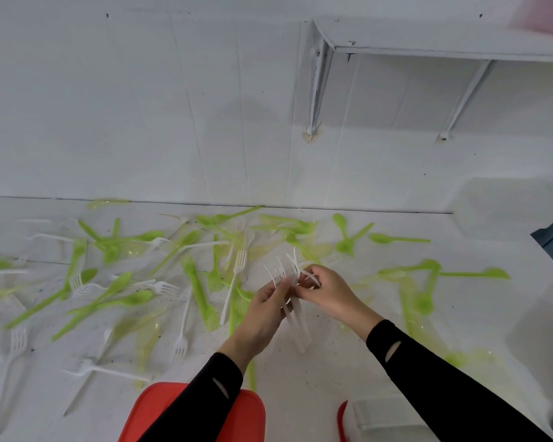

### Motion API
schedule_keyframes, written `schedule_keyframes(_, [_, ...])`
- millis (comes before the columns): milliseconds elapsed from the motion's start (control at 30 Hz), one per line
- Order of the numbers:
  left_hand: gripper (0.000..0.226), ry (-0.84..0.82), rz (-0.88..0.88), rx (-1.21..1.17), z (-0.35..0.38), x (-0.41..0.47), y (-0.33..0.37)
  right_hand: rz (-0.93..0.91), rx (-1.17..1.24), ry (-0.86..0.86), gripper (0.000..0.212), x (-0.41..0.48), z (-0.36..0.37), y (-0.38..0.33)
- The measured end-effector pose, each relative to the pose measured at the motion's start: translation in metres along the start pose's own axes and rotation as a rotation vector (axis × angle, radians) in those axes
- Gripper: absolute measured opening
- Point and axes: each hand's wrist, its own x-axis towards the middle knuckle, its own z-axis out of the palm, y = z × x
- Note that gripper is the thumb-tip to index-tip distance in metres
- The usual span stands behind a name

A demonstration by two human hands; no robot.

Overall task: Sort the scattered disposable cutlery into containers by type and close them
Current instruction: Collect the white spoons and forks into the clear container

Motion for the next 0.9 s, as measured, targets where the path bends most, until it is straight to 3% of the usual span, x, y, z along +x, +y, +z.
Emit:
schedule_keyframes(100, [0.034, -0.003, -0.034, -0.169, 0.003, 0.000, 0.001, -0.035, -0.001, 0.036, 0.014, -0.001, -0.001, -0.004])
schedule_keyframes(333, [0.034, -0.035, -0.041, -0.065, 0.001, -0.001, 0.001, -0.090, -0.084, 0.018, 0.016, -0.007, -0.001, -0.005])
schedule_keyframes(633, [0.022, 0.172, -0.030, -0.366, -0.006, 0.009, -0.001, 0.184, 0.211, -0.098, 0.019, -0.009, -0.007, -0.014])
schedule_keyframes(800, [0.029, 0.266, -0.098, -0.208, -0.012, 0.013, -0.003, 0.229, 0.323, -0.187, 0.021, -0.013, -0.011, -0.024])
schedule_keyframes(900, [0.038, 0.143, -0.173, -0.194, -0.013, 0.013, -0.001, 0.240, 0.279, -0.225, 0.017, -0.016, -0.009, -0.026])
